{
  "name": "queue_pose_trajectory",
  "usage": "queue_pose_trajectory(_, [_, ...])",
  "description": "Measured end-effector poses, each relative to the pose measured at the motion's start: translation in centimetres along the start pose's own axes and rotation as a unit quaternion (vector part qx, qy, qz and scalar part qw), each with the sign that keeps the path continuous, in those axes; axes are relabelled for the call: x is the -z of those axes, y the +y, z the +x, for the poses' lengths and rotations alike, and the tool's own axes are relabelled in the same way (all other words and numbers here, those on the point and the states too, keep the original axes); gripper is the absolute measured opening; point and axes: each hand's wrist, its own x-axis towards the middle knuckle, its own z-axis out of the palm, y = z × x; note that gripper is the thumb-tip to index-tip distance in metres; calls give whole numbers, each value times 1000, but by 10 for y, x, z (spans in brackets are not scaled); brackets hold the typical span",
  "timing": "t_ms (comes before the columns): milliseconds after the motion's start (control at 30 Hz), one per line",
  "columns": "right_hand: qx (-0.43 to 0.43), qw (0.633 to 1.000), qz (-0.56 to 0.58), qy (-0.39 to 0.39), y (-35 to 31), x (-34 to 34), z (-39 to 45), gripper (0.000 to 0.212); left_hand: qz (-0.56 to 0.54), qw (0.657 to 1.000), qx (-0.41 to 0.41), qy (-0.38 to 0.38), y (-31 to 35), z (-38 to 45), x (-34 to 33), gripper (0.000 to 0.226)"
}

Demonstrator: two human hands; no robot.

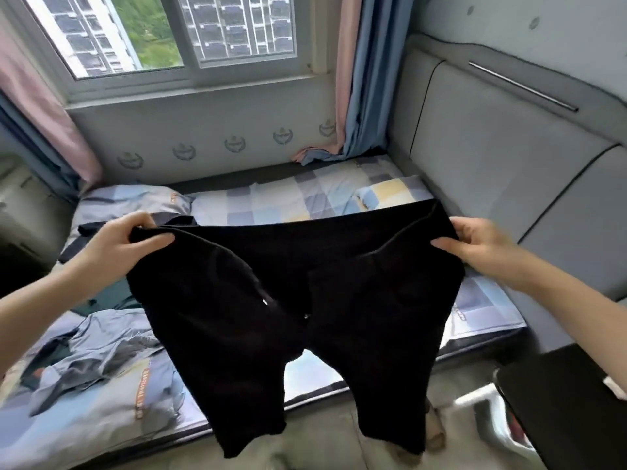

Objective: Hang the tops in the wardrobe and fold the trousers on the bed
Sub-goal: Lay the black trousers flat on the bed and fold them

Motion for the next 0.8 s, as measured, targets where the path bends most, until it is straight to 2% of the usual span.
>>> queue_pose_trajectory(133, [28,999,17,37,0,-2,38,12,-34,996,68,39,1,9,3,23])
queue_pose_trajectory(267, [19,998,14,54,8,-8,75,15,-29,995,64,72,-4,24,4,23])
queue_pose_trajectory(367, [10,998,17,62,15,-18,103,16,42,994,65,78,-23,39,3,28])
queue_pose_trajectory(533, [-7,998,31,63,21,-37,159,18,68,986,93,118,-63,74,-2,13])
queue_pose_trajectory(600, [-19,997,39,61,25,-44,180,16,89,987,82,108,-77,90,-5,9])
queue_pose_trajectory(700, [-49,994,74,62,35,-61,223,17,135,982,100,88,-107,121,-9,16])
queue_pose_trajectory(800, [-73,990,93,72,46,-84,263,16,110,984,127,66,-143,153,-19,19])
